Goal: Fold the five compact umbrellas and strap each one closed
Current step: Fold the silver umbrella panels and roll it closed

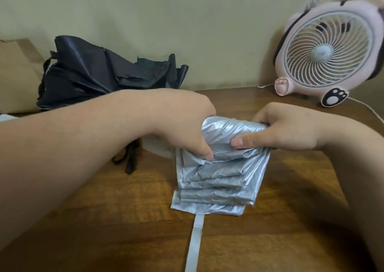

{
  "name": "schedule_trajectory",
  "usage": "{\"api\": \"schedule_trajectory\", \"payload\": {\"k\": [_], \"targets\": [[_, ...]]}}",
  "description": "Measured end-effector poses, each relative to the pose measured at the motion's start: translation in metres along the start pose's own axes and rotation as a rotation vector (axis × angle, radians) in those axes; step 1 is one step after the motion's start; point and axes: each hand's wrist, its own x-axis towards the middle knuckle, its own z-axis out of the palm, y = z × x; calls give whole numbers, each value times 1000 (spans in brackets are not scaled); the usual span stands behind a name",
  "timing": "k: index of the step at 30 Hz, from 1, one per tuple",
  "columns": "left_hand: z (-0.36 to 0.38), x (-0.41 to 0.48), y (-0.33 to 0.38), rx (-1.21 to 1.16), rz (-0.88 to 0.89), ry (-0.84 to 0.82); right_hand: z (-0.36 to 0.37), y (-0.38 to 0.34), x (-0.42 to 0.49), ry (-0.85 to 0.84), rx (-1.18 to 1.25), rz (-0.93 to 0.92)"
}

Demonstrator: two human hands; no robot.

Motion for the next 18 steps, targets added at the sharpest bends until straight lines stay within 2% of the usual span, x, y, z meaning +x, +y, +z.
{"api": "schedule_trajectory", "payload": {"k": [3,6,10,12,16,18], "targets": [[-7,2,-12,-187,-5,-136,4,-4,2,91,-59,-24],[-6,8,-28,-456,-36,-330,14,-12,3,187,-220,-98],[-6,6,-39,-652,-44,-515,21,-21,5,222,-302,-152],[-6,4,-37,-609,-12,-492,20,-20,7,203,-294,-128],[-1,6,-22,-293,-22,-278,19,-15,9,119,-253,-38],[4,5,-15,-254,-5,-211,17,-12,9,81,-168,-26]]}}
